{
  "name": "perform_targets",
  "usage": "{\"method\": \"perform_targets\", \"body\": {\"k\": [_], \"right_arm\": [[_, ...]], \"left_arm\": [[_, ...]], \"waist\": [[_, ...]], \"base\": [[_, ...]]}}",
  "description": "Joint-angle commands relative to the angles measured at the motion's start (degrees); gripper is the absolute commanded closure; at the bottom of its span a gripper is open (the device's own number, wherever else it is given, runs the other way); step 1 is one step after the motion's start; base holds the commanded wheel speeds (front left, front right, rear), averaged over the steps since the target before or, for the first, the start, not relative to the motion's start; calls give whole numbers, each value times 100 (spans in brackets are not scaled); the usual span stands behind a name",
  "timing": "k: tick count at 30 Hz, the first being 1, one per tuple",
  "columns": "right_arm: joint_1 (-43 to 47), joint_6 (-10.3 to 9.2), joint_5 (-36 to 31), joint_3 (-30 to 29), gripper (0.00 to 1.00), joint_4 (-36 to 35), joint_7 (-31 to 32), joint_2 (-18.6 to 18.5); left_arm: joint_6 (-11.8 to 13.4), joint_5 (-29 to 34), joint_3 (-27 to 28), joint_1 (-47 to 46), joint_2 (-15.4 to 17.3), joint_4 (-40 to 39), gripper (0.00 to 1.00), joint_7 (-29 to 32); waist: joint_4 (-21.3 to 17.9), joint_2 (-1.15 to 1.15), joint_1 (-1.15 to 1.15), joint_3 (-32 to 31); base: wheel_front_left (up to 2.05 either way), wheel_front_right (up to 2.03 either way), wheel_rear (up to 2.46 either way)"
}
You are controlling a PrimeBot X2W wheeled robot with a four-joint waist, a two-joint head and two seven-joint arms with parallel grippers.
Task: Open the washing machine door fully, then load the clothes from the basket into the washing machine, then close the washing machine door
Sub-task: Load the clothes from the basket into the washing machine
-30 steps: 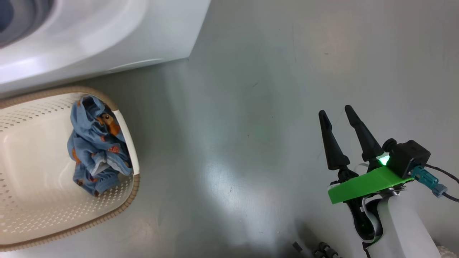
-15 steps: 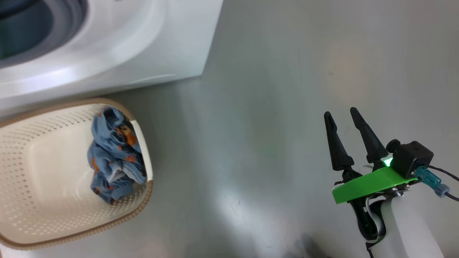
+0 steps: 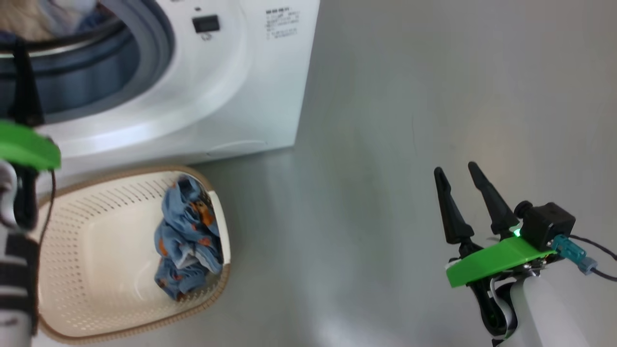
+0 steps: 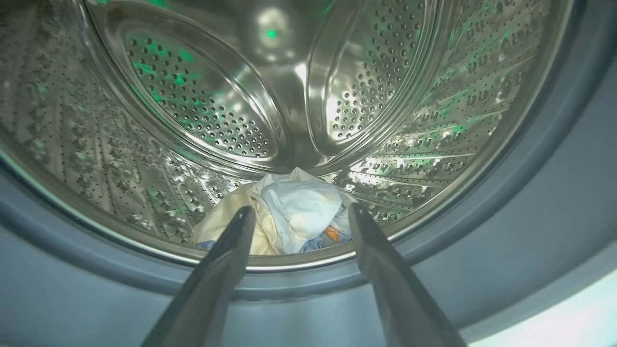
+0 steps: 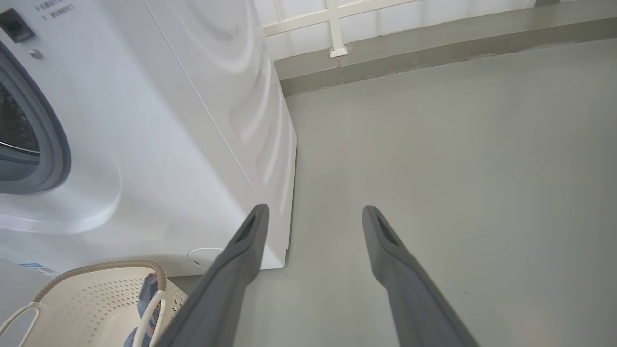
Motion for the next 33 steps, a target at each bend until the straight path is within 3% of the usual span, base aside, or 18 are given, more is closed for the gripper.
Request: {"method": "perform_targets", "body": {"k": [1,20,33], "right_arm": [[155,9,14,152,0,-100,-69,-17],[593,9,-23,151,0,-138,-69,-120],[1099,9,-214,151,0,-248,-69,-271]], "left_arm": [[39,58,214,209,253,-277,0,-30],[260,284,1089,3257,-626,-3024,0,-30],[338,543,1203,4765,-1123,-3672,0,-30]], "waist": [[130,0,0,-329],[272,0,0,-1407],[351,0,0,-2074]], "base": [[0,0,0],[0,0,0],[0,0,0]]}}
